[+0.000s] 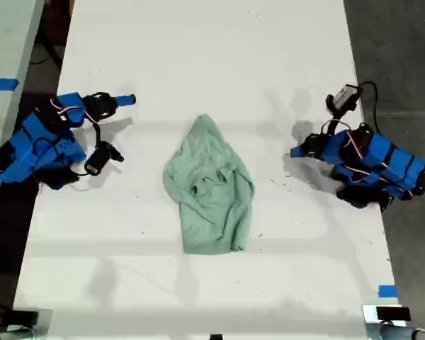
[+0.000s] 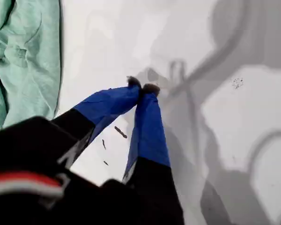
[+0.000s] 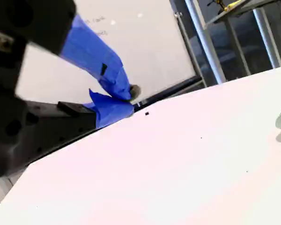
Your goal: Fold t shirt
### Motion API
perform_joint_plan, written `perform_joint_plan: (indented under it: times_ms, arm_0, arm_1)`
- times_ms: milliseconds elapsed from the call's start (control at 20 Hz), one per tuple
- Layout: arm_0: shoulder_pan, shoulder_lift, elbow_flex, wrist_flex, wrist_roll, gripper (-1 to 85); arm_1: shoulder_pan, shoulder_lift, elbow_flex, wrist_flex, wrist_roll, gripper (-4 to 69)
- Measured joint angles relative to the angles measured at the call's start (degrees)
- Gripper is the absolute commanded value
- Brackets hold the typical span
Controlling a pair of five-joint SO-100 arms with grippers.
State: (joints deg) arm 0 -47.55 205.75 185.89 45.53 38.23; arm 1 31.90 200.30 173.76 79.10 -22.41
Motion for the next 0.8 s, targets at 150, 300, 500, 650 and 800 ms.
perform_joint_plan:
  times_ms: [150,300,500,650,800]
  arm_0:
    - [-0.5,0.0,0.0,0.5,-0.8,-0.2]
    - [-0.7,0.0,0.0,0.5,-1.0,-0.2]
    - [-0.9,0.0,0.0,0.5,-1.0,-0.2]
    - [-0.8,0.0,0.0,0.4,-1.0,-0.3]
    - [-0.6,-5.8,-2.9,-3.7,-1.1,-0.3]
  arm_1:
    - [0.0,0.0,0.0,0.0,0.0,1.5]
    - [0.0,0.0,0.0,0.0,0.0,1.5]
    - [0.0,0.0,0.0,0.0,0.0,1.5]
    - [0.0,-0.1,0.0,0.0,0.2,1.1]
    - [-2.8,-10.1,-4.0,-0.2,1.6,0.6]
